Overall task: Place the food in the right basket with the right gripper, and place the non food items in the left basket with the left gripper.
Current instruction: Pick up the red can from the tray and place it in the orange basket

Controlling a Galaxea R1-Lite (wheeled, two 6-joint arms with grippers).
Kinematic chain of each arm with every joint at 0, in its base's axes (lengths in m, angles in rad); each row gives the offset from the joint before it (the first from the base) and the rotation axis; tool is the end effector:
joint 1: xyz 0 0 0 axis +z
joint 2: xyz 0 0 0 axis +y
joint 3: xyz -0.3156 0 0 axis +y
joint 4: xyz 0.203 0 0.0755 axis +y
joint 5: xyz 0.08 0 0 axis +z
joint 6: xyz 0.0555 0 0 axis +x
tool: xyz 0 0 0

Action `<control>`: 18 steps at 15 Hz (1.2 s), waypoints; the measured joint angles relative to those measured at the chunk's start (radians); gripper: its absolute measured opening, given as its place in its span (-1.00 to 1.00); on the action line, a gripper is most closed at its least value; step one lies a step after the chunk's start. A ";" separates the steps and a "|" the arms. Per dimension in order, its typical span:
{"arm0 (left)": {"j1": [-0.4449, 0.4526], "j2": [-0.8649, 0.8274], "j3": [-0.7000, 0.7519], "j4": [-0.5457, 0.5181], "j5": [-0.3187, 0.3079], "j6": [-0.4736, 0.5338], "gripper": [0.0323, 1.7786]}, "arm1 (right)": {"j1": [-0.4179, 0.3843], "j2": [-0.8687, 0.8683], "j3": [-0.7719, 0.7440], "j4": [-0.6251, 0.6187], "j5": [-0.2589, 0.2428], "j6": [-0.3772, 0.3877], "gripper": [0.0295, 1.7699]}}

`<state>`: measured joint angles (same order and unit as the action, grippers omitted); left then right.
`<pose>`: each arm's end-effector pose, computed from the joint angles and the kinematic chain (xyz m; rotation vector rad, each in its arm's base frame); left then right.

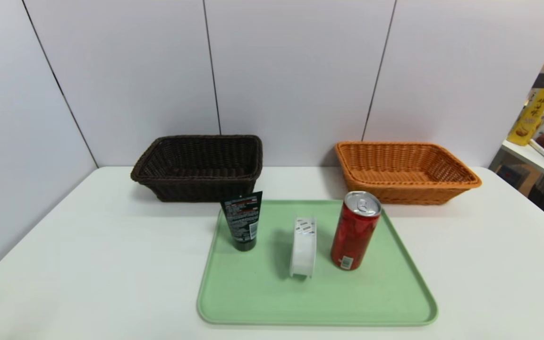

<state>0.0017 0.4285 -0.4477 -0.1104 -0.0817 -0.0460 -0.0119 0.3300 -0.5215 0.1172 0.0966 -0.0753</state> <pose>0.0486 -0.0044 0.2280 -0.0405 -0.1277 -0.0829 0.0213 0.0051 0.2251 -0.0793 -0.0774 0.0818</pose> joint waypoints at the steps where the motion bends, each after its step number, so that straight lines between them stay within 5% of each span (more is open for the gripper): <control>1: -0.001 0.051 -0.009 -0.038 -0.025 -0.001 0.90 | 0.000 0.031 -0.011 0.000 0.014 -0.011 0.92; 4: -0.008 0.176 -0.016 -0.099 -0.076 -0.007 0.90 | 0.000 0.089 -0.009 -0.002 0.043 -0.012 0.92; 9: -0.054 0.291 0.017 -0.131 -0.075 -0.015 0.90 | 0.005 0.197 -0.001 -0.082 0.114 0.002 0.92; 13: -0.083 0.387 0.077 -0.273 -0.069 -0.013 0.90 | 0.051 0.314 0.035 -0.201 0.129 0.005 0.92; 18: -0.273 0.491 0.137 -0.393 0.072 -0.044 0.90 | 0.166 0.420 0.070 -0.302 0.130 0.031 0.92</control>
<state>-0.2717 0.9198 -0.3111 -0.5036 -0.0096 -0.0904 0.1538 0.7504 -0.4511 -0.1847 0.2266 -0.0443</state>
